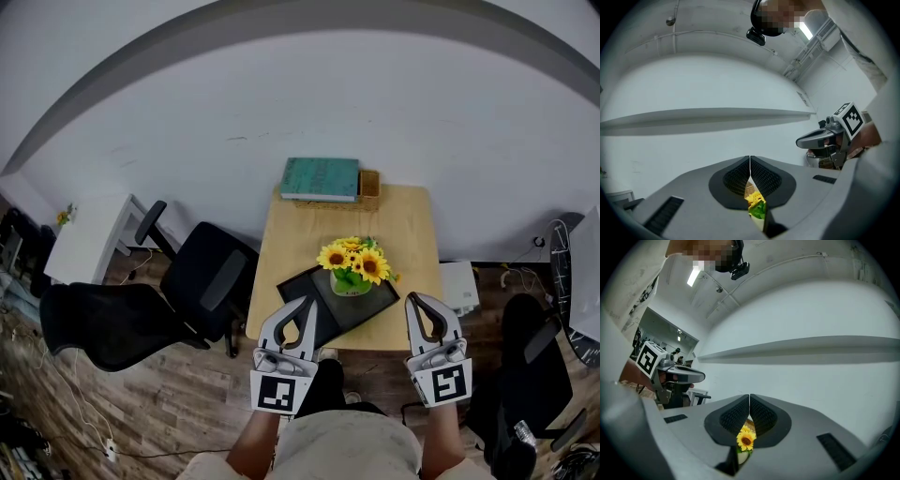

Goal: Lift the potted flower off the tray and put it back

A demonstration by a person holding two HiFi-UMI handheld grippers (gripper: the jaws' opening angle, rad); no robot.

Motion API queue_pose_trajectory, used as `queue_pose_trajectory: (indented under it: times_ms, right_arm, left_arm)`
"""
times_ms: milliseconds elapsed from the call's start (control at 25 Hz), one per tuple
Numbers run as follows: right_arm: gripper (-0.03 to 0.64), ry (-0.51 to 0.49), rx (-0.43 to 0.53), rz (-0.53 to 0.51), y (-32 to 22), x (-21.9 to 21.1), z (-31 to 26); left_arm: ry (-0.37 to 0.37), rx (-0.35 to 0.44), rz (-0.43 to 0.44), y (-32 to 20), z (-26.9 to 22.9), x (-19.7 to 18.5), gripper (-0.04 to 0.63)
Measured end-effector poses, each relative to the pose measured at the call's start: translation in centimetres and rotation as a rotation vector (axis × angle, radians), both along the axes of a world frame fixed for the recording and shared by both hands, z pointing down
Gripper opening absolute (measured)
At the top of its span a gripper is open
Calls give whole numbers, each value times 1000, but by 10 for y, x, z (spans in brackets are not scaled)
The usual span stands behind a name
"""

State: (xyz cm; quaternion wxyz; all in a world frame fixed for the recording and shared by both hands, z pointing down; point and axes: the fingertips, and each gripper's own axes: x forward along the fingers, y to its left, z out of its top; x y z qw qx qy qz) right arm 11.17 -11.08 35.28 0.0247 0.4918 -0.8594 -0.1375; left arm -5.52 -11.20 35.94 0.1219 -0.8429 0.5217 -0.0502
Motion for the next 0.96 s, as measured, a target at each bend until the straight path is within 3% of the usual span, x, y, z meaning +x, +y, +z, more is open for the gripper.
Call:
queue_pose_trajectory:
  times_ms: [960]
  right_arm:
    - [18, -13, 8, 25, 11, -1, -1]
  left_arm:
    - [6, -1, 0, 13, 4, -6, 6]
